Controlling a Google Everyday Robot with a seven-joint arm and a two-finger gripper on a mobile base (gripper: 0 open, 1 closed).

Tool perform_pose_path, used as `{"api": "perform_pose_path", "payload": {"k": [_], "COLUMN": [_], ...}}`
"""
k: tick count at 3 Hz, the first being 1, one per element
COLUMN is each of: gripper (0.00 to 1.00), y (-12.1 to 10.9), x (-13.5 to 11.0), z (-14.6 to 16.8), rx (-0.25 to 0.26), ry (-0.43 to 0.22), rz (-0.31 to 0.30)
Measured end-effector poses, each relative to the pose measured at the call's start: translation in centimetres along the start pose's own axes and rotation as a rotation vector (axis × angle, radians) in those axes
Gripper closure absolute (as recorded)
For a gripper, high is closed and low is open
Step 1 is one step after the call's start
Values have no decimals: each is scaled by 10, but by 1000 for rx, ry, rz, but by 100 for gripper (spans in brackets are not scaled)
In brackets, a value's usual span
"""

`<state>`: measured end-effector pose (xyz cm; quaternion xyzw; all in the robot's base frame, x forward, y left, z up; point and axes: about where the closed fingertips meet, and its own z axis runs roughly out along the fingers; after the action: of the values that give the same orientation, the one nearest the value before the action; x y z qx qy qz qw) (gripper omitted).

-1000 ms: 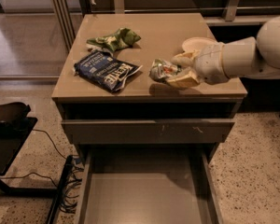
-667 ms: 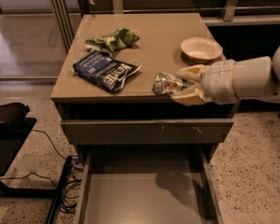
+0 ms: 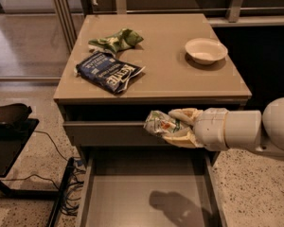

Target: Place 7up can into middle drawer

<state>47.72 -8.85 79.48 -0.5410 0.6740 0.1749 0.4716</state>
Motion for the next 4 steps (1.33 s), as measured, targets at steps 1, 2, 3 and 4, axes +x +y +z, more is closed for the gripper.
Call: {"api": "perform_pose_path", "payload": {"k": [1, 2, 3, 4], "gripper": [100, 100, 100, 100], "y": [29, 29, 41, 65], "x": [34, 34, 58, 121], "z": [47, 47, 69, 94], "rx": [-61, -61, -99, -129], "ry": [-11, -11, -6, 24], "rz": [105, 105, 136, 213]}}
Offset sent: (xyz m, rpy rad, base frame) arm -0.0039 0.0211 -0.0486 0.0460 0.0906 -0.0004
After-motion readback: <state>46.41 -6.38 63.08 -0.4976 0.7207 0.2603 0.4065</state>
